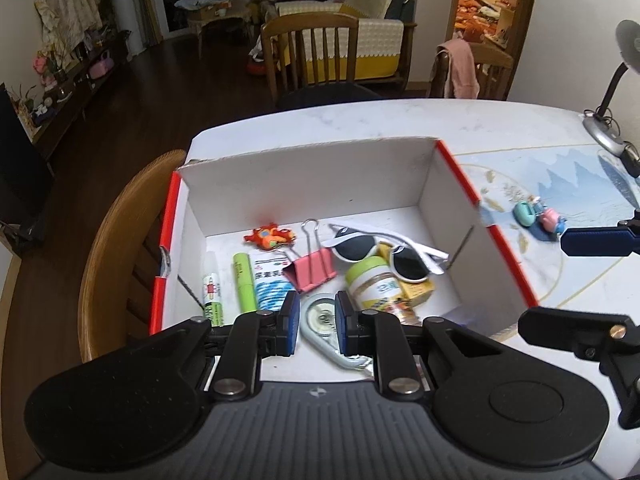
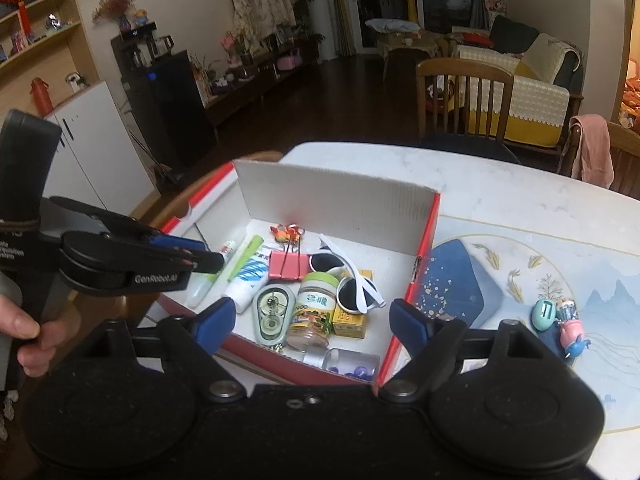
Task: Organize rigid objects
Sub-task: 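Withdraw both tools from the box back toward the remaining items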
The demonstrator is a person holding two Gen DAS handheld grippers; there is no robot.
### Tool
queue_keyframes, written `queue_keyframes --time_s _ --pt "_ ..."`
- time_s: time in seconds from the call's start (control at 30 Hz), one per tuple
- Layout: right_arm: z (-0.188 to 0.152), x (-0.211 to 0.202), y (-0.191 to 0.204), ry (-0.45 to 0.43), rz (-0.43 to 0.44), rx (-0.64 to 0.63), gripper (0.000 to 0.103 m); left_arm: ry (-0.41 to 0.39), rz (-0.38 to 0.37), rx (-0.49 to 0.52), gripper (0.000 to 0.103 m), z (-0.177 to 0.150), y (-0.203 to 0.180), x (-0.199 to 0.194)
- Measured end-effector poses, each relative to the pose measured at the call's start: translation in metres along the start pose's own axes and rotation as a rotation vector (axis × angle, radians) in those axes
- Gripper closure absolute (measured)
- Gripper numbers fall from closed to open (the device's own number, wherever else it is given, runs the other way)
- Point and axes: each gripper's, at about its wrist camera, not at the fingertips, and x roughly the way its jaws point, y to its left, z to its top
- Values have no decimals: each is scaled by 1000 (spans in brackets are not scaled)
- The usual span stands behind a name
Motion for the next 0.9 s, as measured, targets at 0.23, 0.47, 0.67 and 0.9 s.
queue_keyframes --time_s 0.23,0.47,0.67,0.9 --pt "-2 -31 -15 -68 7 33 17 -56 -19 1 85 -2 -23 -13" --pt "-14 -60 -43 -107 -8 67 13 -69 -35 5 85 -3 -54 -15" --pt "-28 -80 -76 -114 -44 83 12 -70 -56 11 74 -3 -86 -9" --pt "-43 -100 -125 -111 -91 111 11 -105 -83 20 24 1 -129 -8"
